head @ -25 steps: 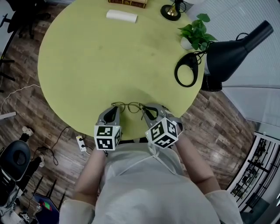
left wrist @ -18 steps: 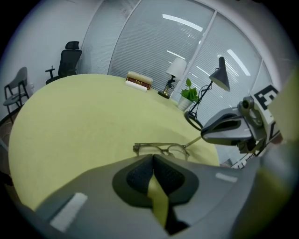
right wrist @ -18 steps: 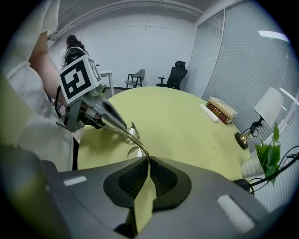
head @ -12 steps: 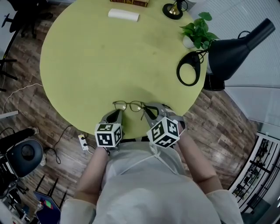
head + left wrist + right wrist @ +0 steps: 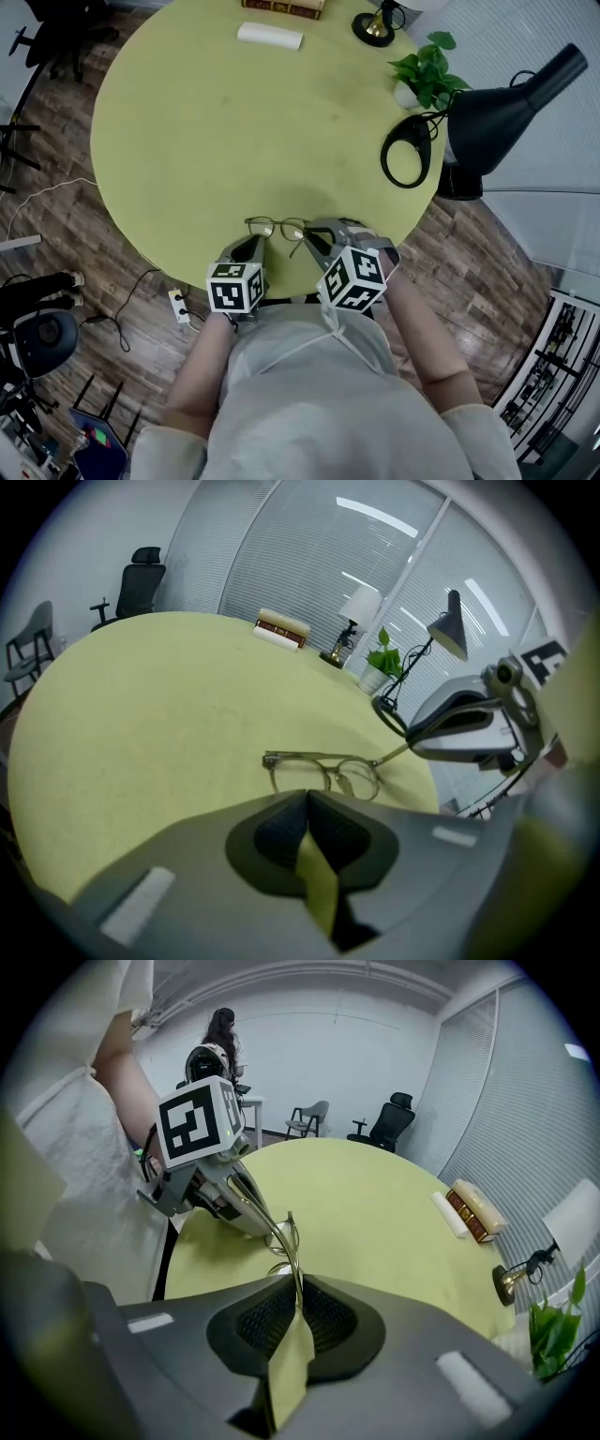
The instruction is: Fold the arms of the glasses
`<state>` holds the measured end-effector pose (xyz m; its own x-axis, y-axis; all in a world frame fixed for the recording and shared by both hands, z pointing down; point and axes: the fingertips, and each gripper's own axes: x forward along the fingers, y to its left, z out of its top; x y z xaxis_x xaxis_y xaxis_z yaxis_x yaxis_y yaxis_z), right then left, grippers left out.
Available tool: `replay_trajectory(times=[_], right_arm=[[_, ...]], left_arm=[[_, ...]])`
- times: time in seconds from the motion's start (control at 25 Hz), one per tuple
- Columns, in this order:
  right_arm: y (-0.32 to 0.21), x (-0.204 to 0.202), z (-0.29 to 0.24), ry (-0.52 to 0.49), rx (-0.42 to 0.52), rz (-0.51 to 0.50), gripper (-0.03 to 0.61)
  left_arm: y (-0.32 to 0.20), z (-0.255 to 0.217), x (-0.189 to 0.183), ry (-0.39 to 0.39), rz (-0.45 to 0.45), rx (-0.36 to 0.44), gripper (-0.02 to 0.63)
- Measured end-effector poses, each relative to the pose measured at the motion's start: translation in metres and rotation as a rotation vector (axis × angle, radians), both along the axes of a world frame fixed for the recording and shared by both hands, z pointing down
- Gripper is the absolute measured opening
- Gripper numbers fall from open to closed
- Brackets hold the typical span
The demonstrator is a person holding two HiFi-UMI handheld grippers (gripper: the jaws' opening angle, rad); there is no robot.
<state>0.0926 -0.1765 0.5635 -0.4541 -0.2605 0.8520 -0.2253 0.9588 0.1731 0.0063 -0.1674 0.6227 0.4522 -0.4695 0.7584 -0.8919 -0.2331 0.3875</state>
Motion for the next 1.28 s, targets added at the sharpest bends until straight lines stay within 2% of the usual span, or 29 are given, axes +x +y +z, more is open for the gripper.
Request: replay_trajectory(times=[0.28, 0.84, 1.28], right_arm=[[-0.006, -0.021, 0.009, 0.007, -0.043, -0.036, 0.028], [-0.011, -0.049, 0.032, 0.048, -0.098, -0.090, 0.023], [-0.015, -0.058, 0.051, 0.049, -0.161, -0.069, 0.020]], left_arm=[[-0.001, -0.001, -0.001, 0.032, -0.016, -0.007, 0.006], [-0.001, -0.001, -0.004, 0.023, -0.020, 0.004, 0.006], [-0.005, 0.000, -0.005, 0.035, -0.028, -0.006, 0.006]])
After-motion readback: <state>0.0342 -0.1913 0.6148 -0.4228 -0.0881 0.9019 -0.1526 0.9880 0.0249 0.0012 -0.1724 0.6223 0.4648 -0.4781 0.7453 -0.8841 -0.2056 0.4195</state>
